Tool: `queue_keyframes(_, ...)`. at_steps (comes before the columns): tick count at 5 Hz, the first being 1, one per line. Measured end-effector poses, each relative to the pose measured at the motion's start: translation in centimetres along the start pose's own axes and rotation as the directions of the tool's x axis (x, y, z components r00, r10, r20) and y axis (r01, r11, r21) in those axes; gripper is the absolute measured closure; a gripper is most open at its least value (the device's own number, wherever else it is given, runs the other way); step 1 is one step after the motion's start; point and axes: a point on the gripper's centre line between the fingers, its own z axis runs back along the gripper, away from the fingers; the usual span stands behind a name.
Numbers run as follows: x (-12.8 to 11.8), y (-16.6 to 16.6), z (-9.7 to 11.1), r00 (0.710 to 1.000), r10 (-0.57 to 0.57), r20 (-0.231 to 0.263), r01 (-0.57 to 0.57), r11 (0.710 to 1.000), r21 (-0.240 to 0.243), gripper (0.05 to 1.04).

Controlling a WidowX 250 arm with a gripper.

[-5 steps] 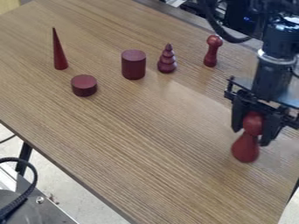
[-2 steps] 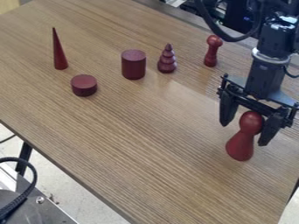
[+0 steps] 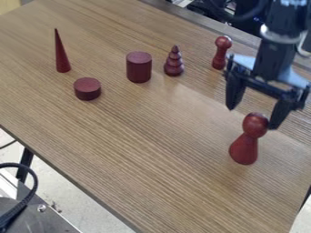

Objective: Move the big pawn to the right of the table

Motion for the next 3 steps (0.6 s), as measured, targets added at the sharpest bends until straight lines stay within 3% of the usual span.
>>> queue_keyframes(2,0.3,1.7,4.2,0.994,0.053,0.097,-0.053,0.999,0.003,0.083)
queue_keyframes(3,-0.3,3.9,3.6,0.991,0.117,0.064,-0.117,0.993,0.005,0.083)
